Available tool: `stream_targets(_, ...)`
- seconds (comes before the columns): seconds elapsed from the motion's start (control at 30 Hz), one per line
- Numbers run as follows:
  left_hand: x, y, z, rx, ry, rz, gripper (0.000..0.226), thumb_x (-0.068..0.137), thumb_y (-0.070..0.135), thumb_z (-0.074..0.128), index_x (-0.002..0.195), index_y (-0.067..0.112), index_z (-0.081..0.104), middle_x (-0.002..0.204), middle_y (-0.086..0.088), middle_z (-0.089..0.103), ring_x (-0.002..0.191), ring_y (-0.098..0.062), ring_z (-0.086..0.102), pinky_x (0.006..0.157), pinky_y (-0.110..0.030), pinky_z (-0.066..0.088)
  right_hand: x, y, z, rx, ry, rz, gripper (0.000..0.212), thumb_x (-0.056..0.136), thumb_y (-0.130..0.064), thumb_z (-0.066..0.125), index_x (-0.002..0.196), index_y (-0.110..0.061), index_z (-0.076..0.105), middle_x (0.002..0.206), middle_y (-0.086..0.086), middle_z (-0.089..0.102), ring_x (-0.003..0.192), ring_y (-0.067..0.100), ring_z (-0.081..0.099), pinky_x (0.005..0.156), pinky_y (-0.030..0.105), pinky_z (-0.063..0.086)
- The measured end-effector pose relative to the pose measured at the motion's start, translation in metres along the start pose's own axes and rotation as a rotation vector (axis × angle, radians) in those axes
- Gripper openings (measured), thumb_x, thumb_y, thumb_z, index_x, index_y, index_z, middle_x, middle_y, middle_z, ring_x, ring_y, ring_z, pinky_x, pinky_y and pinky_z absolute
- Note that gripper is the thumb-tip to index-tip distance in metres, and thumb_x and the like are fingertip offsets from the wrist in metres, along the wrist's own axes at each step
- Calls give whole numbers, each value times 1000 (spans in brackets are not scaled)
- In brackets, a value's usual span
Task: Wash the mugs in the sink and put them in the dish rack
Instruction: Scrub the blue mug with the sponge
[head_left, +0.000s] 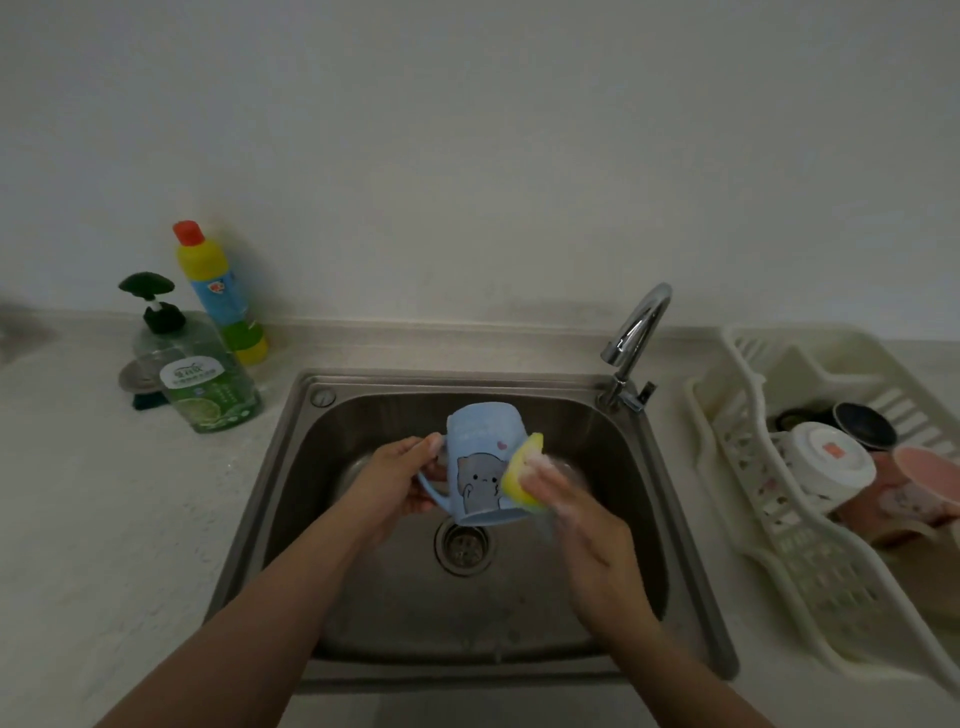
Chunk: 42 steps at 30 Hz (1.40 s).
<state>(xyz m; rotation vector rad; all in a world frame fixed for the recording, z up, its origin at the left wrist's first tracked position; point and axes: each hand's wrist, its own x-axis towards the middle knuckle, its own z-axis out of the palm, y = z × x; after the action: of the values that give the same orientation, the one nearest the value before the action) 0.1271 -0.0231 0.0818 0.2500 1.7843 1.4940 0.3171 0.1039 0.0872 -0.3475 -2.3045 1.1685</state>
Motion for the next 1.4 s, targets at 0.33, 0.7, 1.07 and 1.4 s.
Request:
stream_targets(0.33,-1,10,7,163,42,27,37,99,37,53,98,1,63,80,-6,72,62,-15,65,53,-25,52,20,20,6,-374,-182,-410,40,92,-9,46,130,-16,59,142,4,52,137,19,42,111,35,37)
stream_targets(0.7,-2,5,-3,250,60,32,32,100,36,51,94,6,63,85,-7,72,66,-16,69,55,-25,53,17,30,7,-293,-302,-454,39,94,-16,46,133,-18,53,143,3,50,140,18,37,112,42,34)
stream_targets(1.07,-7,5,-1,69,-35,-14,34,103,32,45,109,4,64,84,-4,70,63,-11,64,52,-20,49,27,-9,0,-152,-58,-65,32,94,-40,55,117,-22,67,108,-1,72,99,7,68,74,16,53)
stream_targets(1.4,-3,8,6,201,-26,29,36,101,36,48,104,3,64,88,-6,72,68,-15,65,56,-24,51,33,3,2,-160,-69,-165,32,97,-33,47,126,-45,57,147,-29,36,141,-2,28,111,24,35)
